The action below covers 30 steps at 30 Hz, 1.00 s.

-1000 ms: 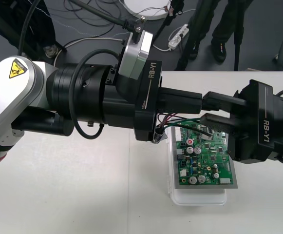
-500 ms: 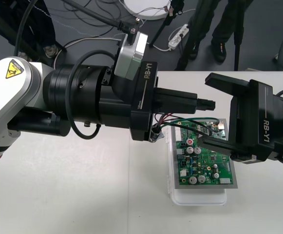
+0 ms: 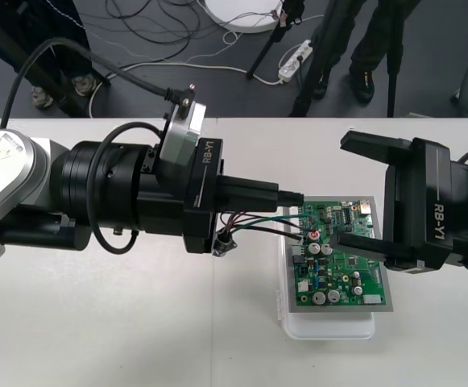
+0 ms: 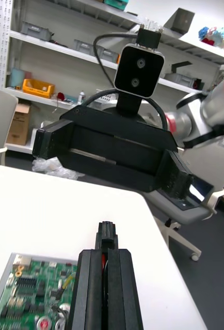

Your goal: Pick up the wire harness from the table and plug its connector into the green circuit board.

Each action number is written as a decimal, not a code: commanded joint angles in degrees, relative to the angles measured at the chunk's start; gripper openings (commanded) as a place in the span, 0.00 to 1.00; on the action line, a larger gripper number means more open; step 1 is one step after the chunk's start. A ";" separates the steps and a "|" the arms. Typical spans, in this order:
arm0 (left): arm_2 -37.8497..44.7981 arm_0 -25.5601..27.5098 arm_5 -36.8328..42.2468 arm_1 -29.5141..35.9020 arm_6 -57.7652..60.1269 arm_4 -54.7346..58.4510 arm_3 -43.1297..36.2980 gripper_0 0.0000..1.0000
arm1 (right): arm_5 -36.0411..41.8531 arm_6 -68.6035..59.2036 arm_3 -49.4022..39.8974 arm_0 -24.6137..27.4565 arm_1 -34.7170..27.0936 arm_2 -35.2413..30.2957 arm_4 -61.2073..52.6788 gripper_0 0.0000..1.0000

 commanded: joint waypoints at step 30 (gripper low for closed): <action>-0.11 8.36 -17.54 -2.29 -43.40 12.58 30.12 0.00 | -30.94 -37.11 5.78 4.09 0.44 -23.59 48.87 1.00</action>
